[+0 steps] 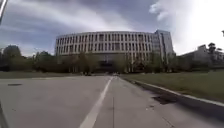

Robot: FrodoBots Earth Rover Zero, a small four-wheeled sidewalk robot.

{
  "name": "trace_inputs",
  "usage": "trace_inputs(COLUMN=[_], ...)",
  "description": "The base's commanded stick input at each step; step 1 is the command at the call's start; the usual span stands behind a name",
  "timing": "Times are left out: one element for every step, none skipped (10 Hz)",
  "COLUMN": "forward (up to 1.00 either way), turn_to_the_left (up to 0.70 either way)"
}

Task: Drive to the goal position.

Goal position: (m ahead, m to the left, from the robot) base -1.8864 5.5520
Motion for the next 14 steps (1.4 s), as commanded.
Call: trace_inputs(forward=[1.00,1.00,1.00,1.00,1.00,1.00,1.00,1.00,1.00,1.00,1.00,1.00,1.00,1.00], turn_to_the_left=[0.00,0.00,0.00,0.00,0.00,0.00,0.00,0.00,0.00,0.00,0.00,0.00,0.00,0.00])
